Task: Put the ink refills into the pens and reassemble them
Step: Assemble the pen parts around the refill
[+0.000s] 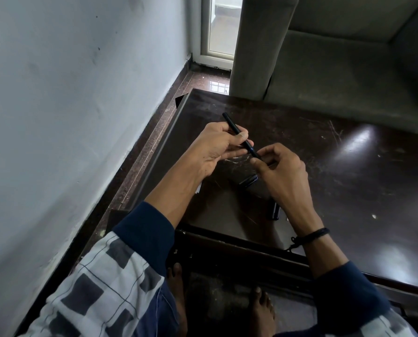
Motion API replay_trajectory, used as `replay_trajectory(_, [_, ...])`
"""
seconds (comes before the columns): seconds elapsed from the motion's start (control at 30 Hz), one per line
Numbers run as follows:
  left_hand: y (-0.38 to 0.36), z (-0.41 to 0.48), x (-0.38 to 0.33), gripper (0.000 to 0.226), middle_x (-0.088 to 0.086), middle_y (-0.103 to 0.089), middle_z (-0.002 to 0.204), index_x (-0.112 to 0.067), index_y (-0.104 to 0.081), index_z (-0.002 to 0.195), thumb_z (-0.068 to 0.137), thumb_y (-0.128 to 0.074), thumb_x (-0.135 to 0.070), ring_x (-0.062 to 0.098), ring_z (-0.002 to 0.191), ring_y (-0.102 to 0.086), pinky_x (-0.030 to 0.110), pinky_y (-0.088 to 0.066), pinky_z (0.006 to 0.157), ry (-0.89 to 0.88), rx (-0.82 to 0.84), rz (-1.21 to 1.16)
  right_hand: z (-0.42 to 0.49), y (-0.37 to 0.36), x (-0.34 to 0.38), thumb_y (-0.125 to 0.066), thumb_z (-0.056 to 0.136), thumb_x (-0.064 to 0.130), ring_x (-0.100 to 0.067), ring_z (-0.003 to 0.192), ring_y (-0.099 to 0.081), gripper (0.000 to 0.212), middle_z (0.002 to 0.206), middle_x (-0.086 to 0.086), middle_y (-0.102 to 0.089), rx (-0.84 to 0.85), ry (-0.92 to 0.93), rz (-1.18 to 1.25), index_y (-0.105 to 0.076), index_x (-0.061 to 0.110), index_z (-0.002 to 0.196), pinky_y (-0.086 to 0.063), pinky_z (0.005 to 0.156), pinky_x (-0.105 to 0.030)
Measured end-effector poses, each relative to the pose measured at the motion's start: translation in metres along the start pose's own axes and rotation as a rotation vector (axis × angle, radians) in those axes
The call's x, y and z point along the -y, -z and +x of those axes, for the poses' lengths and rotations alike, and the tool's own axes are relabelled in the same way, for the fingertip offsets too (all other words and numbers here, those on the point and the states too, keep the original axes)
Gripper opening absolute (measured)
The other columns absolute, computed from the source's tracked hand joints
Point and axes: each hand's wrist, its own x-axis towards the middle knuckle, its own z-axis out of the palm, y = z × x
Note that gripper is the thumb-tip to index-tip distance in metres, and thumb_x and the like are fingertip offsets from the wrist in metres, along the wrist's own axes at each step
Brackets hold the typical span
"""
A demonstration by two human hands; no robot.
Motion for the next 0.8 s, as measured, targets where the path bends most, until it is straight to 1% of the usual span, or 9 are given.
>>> replay_trajectory(0.13, [-0.0001,0.0005,0.0004,0.010,0.016,-0.074,0.105,-0.004,-0.068,0.105,0.095,-0.065,-0.001,0.019,0.092,-0.077,0.027,-0.062,0.074,-0.001,-0.003,0.002,0.0002,-0.0004,-0.0002,-0.068,0.098,0.028,-0.016,0.080,-0.069,0.009,0.090,0.006,-0.070,0.010,0.007,0.003,-0.067,0.025,0.107,-0.061,0.075,-0.047])
replay_trajectory(0.23, [0.0010,0.0006,-0.0002,0.010,0.017,-0.074,0.105,-0.005,-0.067,0.105,0.095,-0.065,-0.002,0.019,0.092,-0.077,0.026,-0.061,0.073,-0.005,-0.005,0.005,0.0005,-0.0006,0.0003,-0.069,0.097,0.031,-0.014,0.081,-0.069,0.011,0.089,0.008,-0.070,0.012,0.009,0.005,-0.067,0.028,0.107,-0.060,0.076,-0.045])
replay_trajectory(0.33, [0.0007,0.0001,-0.0002,0.010,0.015,-0.075,0.100,-0.004,-0.067,0.104,0.095,-0.065,-0.001,0.019,0.090,-0.077,0.027,-0.062,0.073,-0.001,-0.002,-0.002,0.0005,-0.0008,-0.0004,-0.070,0.096,0.032,-0.014,0.080,-0.069,0.010,0.089,0.008,-0.070,0.011,-0.007,-0.006,-0.068,0.028,0.105,-0.061,0.075,-0.044])
replay_trajectory(0.4, [-0.0002,0.0001,-0.0002,0.010,0.013,-0.075,0.097,-0.004,-0.067,0.104,0.095,-0.065,-0.001,0.018,0.089,-0.077,0.026,-0.061,0.072,0.002,0.001,-0.002,0.0007,-0.0007,-0.0009,-0.066,0.099,0.030,-0.016,0.079,-0.070,0.009,0.087,0.007,-0.071,0.022,-0.014,-0.016,-0.069,0.025,0.107,-0.061,0.075,-0.044])
replay_trajectory(0.5, [0.0002,0.0004,-0.0004,0.011,0.015,-0.075,0.101,-0.004,-0.067,0.106,0.095,-0.064,-0.001,0.019,0.091,-0.077,0.026,-0.061,0.073,0.000,0.009,0.002,0.0002,-0.0006,-0.0004,-0.060,0.103,0.029,-0.016,0.079,-0.071,0.013,0.085,0.006,-0.072,0.046,-0.018,-0.015,-0.069,0.023,0.110,-0.061,0.074,-0.040])
replay_trajectory(0.6, [0.0020,0.0010,-0.0003,0.012,0.017,-0.075,0.105,-0.003,-0.067,0.107,0.096,-0.064,-0.001,0.020,0.093,-0.077,0.026,-0.061,0.073,-0.002,0.003,0.000,0.0006,-0.0008,-0.0002,-0.065,0.099,0.037,-0.012,0.080,-0.070,0.018,0.089,0.008,-0.072,0.041,-0.008,-0.009,-0.068,0.026,0.114,-0.060,0.073,-0.037])
replay_trajectory(0.67, [0.0025,0.0011,-0.0006,0.011,0.017,-0.075,0.104,-0.003,-0.067,0.106,0.095,-0.065,-0.001,0.020,0.093,-0.077,0.027,-0.062,0.074,-0.005,0.004,-0.002,0.0010,-0.0005,-0.0005,-0.072,0.094,0.037,-0.010,0.082,-0.067,0.022,0.092,0.008,-0.070,0.036,-0.019,-0.019,-0.066,0.027,0.112,-0.057,0.072,-0.033])
replay_trajectory(0.73, [0.0021,0.0011,-0.0007,0.011,0.016,-0.075,0.102,-0.003,-0.067,0.106,0.095,-0.065,-0.001,0.019,0.092,-0.077,0.028,-0.062,0.075,-0.008,0.005,-0.002,0.0011,0.0002,-0.0011,-0.073,0.094,0.033,-0.011,0.080,-0.067,0.016,0.090,0.008,-0.069,0.032,-0.035,-0.027,-0.067,0.026,0.107,-0.057,0.072,-0.035])
replay_trajectory(0.8, [0.0015,0.0007,-0.0006,0.011,0.015,-0.075,0.101,-0.004,-0.067,0.105,0.095,-0.065,-0.001,0.019,0.092,-0.077,0.028,-0.062,0.075,-0.007,0.003,0.001,0.0009,0.0004,-0.0010,-0.070,0.097,0.031,-0.014,0.079,-0.068,0.009,0.088,0.007,-0.069,0.035,-0.042,-0.030,-0.068,0.026,0.104,-0.059,0.073,-0.040])
